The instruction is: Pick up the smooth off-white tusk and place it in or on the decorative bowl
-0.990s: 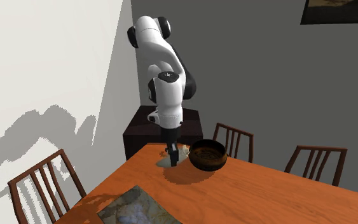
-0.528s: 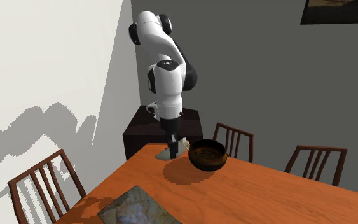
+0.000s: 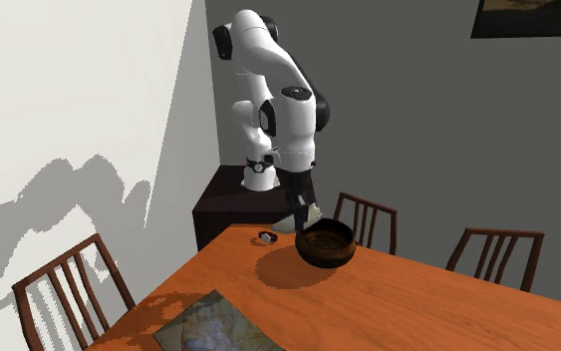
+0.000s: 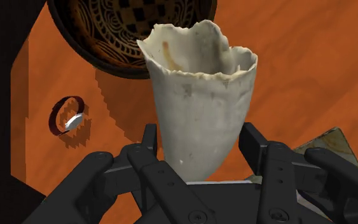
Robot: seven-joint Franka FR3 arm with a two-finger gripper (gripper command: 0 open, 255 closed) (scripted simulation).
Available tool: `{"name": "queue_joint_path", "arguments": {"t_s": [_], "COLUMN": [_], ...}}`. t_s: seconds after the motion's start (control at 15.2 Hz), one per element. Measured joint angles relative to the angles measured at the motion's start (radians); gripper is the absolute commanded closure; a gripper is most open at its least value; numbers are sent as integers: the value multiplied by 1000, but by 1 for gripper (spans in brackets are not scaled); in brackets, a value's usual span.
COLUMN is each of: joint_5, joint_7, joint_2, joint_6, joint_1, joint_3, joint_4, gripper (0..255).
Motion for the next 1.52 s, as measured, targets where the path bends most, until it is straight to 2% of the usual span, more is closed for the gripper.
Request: {"name": "queue_joint_path", "arguments": {"t_s": [0.33,0.53,0.66,1.52], "joint_5": [63,127,139,-56], "joint_7": [66,98,126,266], "joint_2": [-85,-155,-167,6], "joint_6": [35,42,52,197], "joint_1": [31,50,67,151], "joint_3": [64,114,131,40], "joint_4": [-99,-154,-171,-201], "gripper": [255,255,255,255]}}
